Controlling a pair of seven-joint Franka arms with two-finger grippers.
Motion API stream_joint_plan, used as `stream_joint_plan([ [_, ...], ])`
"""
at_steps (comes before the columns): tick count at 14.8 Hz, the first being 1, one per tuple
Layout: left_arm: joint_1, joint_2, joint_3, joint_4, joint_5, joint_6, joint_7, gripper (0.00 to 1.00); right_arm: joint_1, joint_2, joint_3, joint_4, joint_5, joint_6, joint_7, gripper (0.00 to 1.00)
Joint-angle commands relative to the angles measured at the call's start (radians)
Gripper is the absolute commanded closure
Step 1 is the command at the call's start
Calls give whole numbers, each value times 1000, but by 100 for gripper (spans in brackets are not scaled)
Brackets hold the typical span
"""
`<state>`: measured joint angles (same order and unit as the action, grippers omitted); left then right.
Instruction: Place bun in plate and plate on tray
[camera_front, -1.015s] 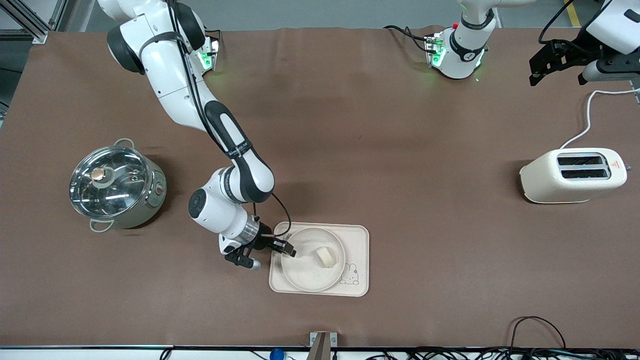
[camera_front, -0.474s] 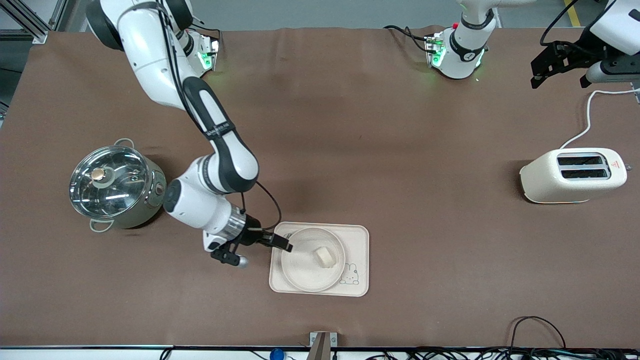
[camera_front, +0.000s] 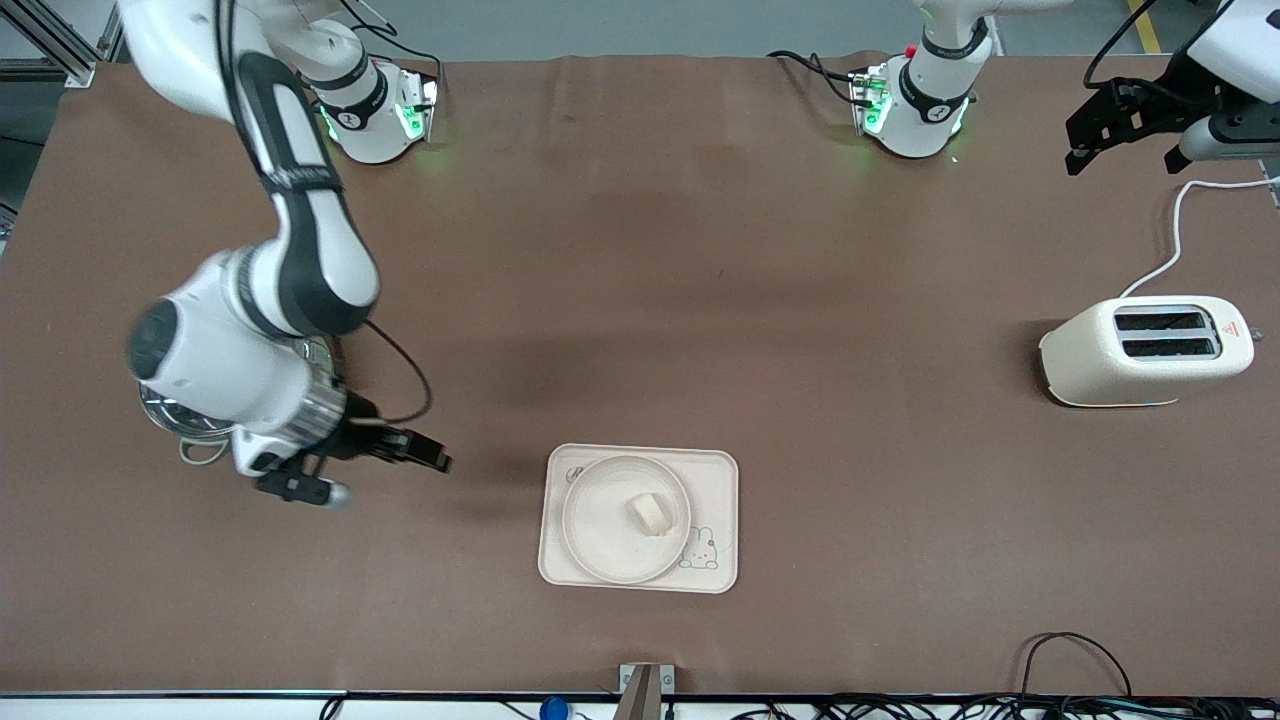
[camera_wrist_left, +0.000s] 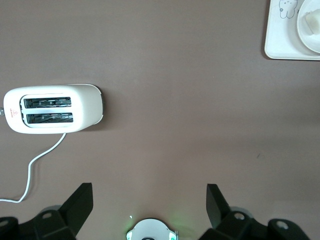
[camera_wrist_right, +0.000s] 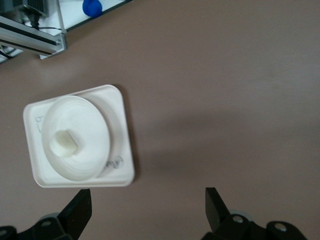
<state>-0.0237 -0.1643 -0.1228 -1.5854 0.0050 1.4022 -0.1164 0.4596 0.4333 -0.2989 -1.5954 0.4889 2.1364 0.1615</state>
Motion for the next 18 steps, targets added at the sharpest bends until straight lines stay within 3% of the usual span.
stream_joint_plan([
  [1,4,0,-1,13,-17,-25,0,0,4,-160,-46,-92,-139,-102,-7,0],
  [4,4,-4,-1,13,-17,-25,0,0,1,-287,-68,-89,-349,-246,-16,0],
  [6,4,-7,-1,10,-17,-26,7,0,-1,-378,-69,-86,-424,-347,-51,0],
  [8,5,-9,-1,10,-17,-26,11,0,-24,-442,-69,-87,-479,-415,-85,0],
  [12,1,-7,-3,12,-17,-26,12,0,-134,-521,-66,-81,-493,-479,-291,0],
  [14,-2,-6,-3,12,-17,-26,14,0,-234,-553,-27,-72,-516,-536,-339,0],
  [16,-2,-3,-3,12,-17,-26,15,0,-376,-571,79,-75,-518,-549,-399,0],
  [18,-4,-1,-3,13,-17,-26,17,0,-446,-573,136,-75,-518,-553,-432,0],
])
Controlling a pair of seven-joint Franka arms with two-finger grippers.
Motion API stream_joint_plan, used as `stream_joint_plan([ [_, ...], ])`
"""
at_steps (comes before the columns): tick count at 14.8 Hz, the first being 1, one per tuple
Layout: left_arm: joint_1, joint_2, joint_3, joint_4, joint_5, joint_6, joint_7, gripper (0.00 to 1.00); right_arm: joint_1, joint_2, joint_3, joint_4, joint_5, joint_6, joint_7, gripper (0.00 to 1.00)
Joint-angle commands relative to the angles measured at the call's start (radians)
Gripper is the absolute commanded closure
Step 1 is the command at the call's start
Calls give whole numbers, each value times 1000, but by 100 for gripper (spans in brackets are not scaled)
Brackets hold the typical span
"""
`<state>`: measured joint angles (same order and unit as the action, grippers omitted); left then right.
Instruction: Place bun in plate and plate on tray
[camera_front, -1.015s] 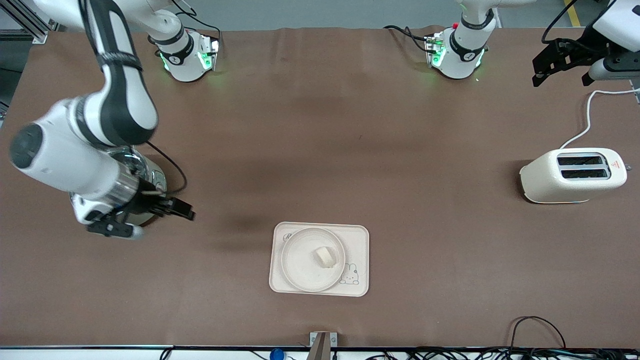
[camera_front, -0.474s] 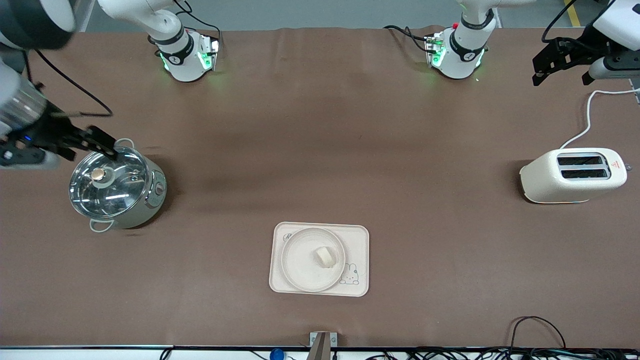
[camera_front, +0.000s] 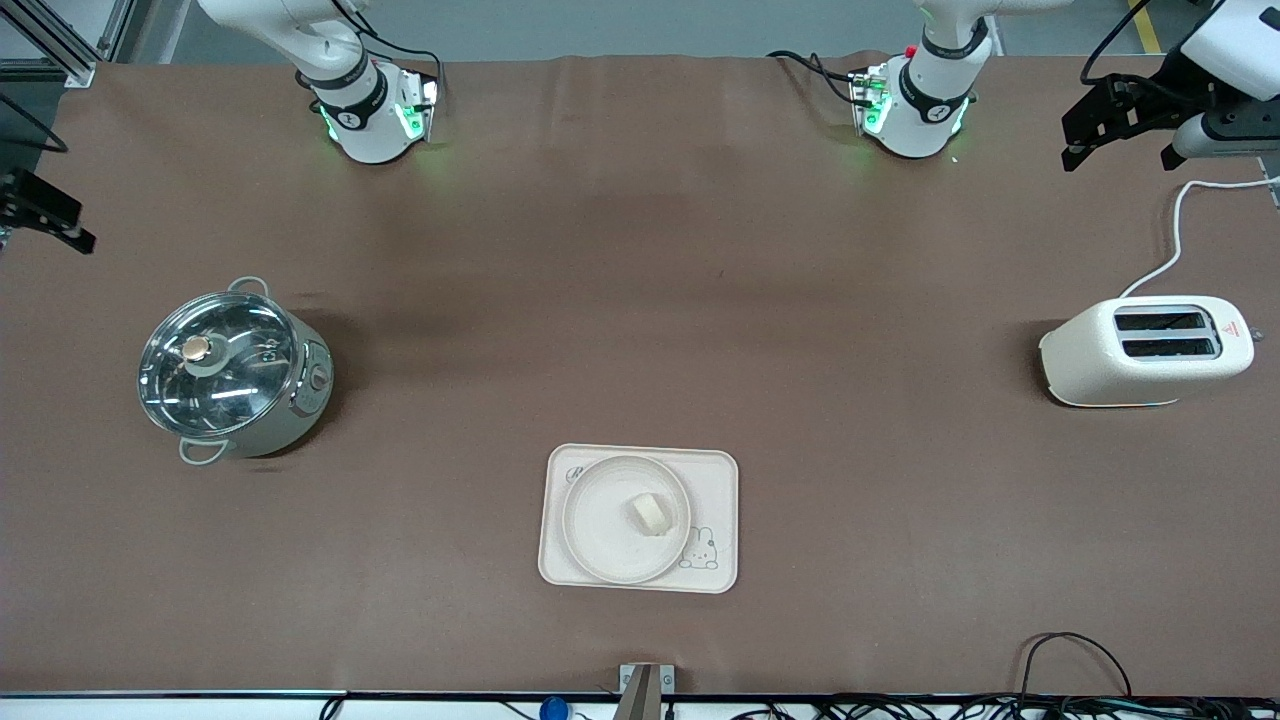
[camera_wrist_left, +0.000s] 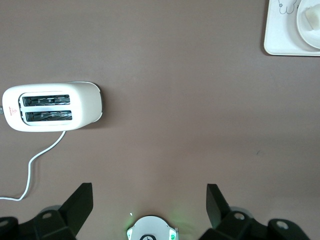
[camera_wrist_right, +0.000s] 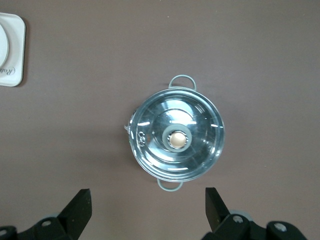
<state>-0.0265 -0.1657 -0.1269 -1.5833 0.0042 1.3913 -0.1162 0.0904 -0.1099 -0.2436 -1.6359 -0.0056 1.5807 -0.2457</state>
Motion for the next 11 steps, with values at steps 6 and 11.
stream_joint_plan([
  [6,0,5,1,22,-10,-15,15,0,-126,-33,216,-28,-20,-16,81,0],
  [11,2,3,1,22,-12,-15,13,0,-115,-31,219,-18,-11,-34,152,0],
])
